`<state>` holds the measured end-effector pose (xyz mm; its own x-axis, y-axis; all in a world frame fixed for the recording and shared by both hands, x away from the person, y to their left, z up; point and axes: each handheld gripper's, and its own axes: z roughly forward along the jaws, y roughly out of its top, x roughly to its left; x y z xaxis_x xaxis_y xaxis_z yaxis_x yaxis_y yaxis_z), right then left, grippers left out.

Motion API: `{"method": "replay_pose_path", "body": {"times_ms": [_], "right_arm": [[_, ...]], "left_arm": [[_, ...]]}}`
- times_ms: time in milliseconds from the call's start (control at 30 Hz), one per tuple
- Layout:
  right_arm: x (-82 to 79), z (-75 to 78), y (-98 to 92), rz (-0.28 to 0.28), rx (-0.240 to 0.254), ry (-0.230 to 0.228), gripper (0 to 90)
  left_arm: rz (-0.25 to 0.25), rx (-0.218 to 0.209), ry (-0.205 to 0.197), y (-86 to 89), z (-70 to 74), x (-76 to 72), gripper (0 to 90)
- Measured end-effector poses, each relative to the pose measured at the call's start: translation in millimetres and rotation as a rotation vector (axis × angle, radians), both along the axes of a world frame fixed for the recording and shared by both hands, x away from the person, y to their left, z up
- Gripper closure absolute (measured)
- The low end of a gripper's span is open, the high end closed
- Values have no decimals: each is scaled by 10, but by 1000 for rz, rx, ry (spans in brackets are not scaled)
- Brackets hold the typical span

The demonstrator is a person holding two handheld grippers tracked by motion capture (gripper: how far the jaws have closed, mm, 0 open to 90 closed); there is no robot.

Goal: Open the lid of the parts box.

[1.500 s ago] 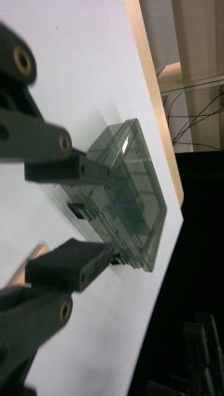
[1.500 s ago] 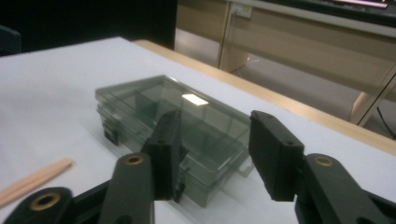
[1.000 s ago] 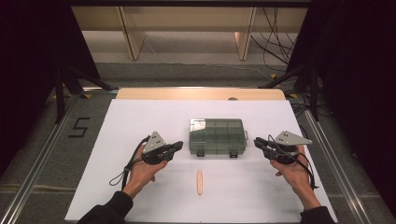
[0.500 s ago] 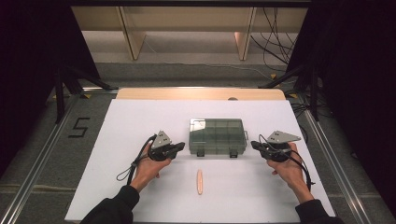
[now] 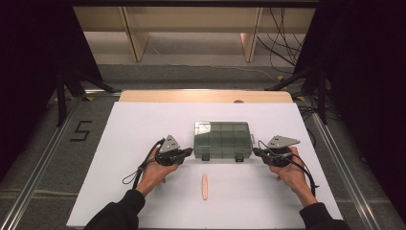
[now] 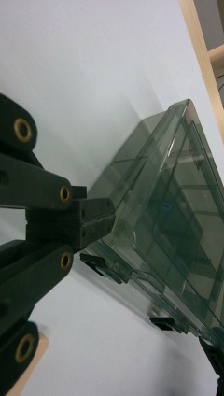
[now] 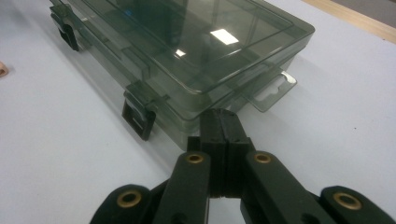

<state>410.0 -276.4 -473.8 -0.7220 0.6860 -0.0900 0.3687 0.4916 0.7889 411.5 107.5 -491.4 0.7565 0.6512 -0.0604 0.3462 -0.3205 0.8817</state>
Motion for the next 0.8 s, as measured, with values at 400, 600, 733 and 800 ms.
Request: {"method": "replay_pose_path", "body": {"times_ms": [400, 600, 733, 800], "right_arm": [[51, 55, 70, 14, 39, -38, 900], [112, 82, 92, 14, 77, -66, 900], [140, 105, 103, 12, 92, -84, 900], [160, 122, 113, 15, 90, -86, 900]], "left_arm": [[-4, -28, -23, -74, 84, 56, 899], [10, -50, -38, -66, 142, 121, 899], [11, -55, -45, -80, 170, 151, 899], [10, -60, -54, -94, 194, 170, 899]]}}
